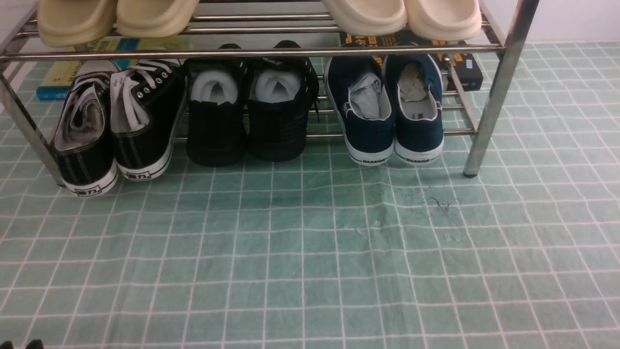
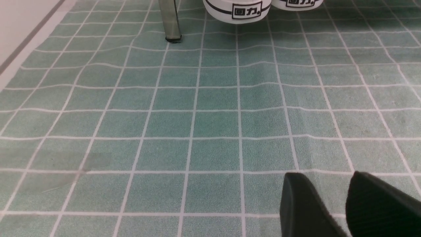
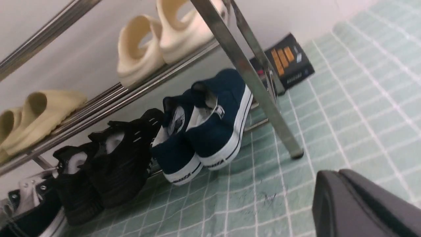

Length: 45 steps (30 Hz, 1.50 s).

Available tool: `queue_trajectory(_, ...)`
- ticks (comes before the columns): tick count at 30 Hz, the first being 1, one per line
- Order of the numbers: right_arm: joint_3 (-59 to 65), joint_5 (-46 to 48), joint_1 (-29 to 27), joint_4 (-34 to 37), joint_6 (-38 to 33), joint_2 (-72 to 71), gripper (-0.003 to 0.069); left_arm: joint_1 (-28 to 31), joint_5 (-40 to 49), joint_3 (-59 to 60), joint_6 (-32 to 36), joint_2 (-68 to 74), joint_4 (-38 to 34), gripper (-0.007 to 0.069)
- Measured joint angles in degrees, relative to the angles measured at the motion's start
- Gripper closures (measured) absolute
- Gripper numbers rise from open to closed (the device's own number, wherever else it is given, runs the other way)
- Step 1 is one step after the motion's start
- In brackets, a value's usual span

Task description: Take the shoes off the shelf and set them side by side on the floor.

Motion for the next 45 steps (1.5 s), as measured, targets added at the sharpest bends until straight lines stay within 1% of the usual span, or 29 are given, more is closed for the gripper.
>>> queue_trajectory(1,-2.98,0.24,0.0,-0.25,-2.36,3.51,0.0668,0.0,0.0,0.0,0.0,0.0,0.0,0.0382)
queue_trajectory(3,-6.95,2.06,0.0,-0.31,-5.57,9.7,0.0671,0.0,0.0,0.0,0.0,0.0,0.0,0.0382)
queue_trajectory(5,-10.39,4.92,0.0,-0.53,-7.07,15.12,0.0669,0.0,0.0,0.0,0.0,0.0,0.0,0.0382)
queue_trajectory(6,-14.59,10.18,0.0,-0.6,-7.97,21.89,0.0664,0.0,0.0,0.0,0.0,0.0,0.0,0.0382)
queue_trajectory(8,-18.55,16.41,0.0,-0.72,-8.45,30.9,0.0661,0.0,0.0,0.0,0.0,0.0,0.05,0.0382)
queue_trajectory(9,-19.4,17.83,0.0,-0.77,-8.45,31.83,0.0661,0.0,0.0,0.0,0.0,0.0,0.05,0.0382)
queue_trajectory(12,-26.2,29.73,0.0,-0.97,-10.27,47.41,0.0659,0.0,0.0,0.0,0.0,0.0,0.05,0.0382)
queue_trajectory(13,-26.57,30.39,0.0,-0.97,-10.48,49.21,0.0659,0.0,0.0,0.0,0.0,0.0,0.05,0.0382)
queue_trajectory(14,-29.61,35.38,0.0,-0.53,-12.98,55.93,0.0659,0.0,0.0,0.0,0.0,0.0,0.22,0.0382)
queue_trajectory(16,-33.26,40.98,0.0,1.92,-17.23,63.2,0.0657,0.0,0.0,0.0,0.0,0.0,0.28,0.0382)
queue_trajectory(17,-33.97,42.04,0.0,2.66,-17.69,63.85,0.0657,0.0,0.0,0.0,0.0,0.0,0.28,0.0382)
queue_trajectory(18,-36.31,45.52,0.0,5.9,-21.42,67.94,0.0657,0.0,0.0,0.0,0.0,0.0,0.34,0.0382)
queue_trajectory(20,-39.72,49.74,0.78,11.75,-25.91,72.93,0.0657,0.0,0.0,0.0,0.0,0.0,0.34,0.0382)
queue_trajectory(22,-42.0,51.06,2.37,15.45,-28.35,75.51,0.0656,0.0,0.0,0.0,0.0,0.0,0.34,0.0382)
queue_trajectory(23,-44.69,51.54,4.46,17.13,-29.47,77.05,0.0656,0.0,0.0,0.0,0.0,0.0,0.39,0.0382)
queue_trajectory(24,-46.92,51.72,6.25,17.6,-29.59,78.19,0.0656,0.0,0.0,0.0,0.0,0.0,0.39,0.0382)
queue_trajectory(25,-47.4,51.72,6.25,17.6,-29.59,78.42,0.0656,0.0,0.0,0.0,0.0,0.0,0.39,0.0382)
queue_trajectory(27,-54.45,52.18,12.29,15.04,-27.04,81.12,0.0656,0.0,0.0,0.0,0.0,0.0,0.43,0.0382)
queue_trajectory(28,-55.64,52.18,12.76,14.05,-26.66,81.54,0.0656,0.0,0.0,0.0,0.0,0.0,0.43,0.0382)
queue_trajectory(29,-59.34,52.01,16.03,10.43,-23.43,82.86,0.0656,0.0,0.0,0.0,0.0,0.0,0.43,0.0382)
queue_trajectory(32,-67.86,50.74,21.94,-0.7,-14.96,86.48,0.0654,0.0,0.0,0.0,0.0,0.0,0.43,0.0383)
queue_trajectory(35,-76.11,48.32,26.47,-12.85,-6.82,90.08,0.0644,0.0,0.0,0.0,0.0,0.0,0.45,0.0383)
queue_trajectory(37,-80.86,46.45,28.88,-19.43,-1.93,92.7,0.0628,0.0,0.0,0.0,0.0,0.0,0.45,0.0383)
queue_trajectory(39,-84.56,44.39,30.79,-24.25,1.65,95.04,0.0599,0.0,0.0,0.0,0.0,0.0,0.45,0.0383)
queue_trajectory(41,-87.49,41.69,32.09,-28.14,3.37,97.61,0.0559,0.0,0.0,0.0,0.0,0.0,0.45,0.0383)
queue_trajectory(42,-88.98,39.7,32.7,-30.28,3.84,98.82,0.0524,0.0,0.0,0.0,0.0,0.0,0.45,0.0383)
queue_trajectory(45,-91.14,35.51,33.39,-33.55,4.09,101.97,0.0431,0.0,0.0,0.0,0.0,0.0,0.45,0.0383)
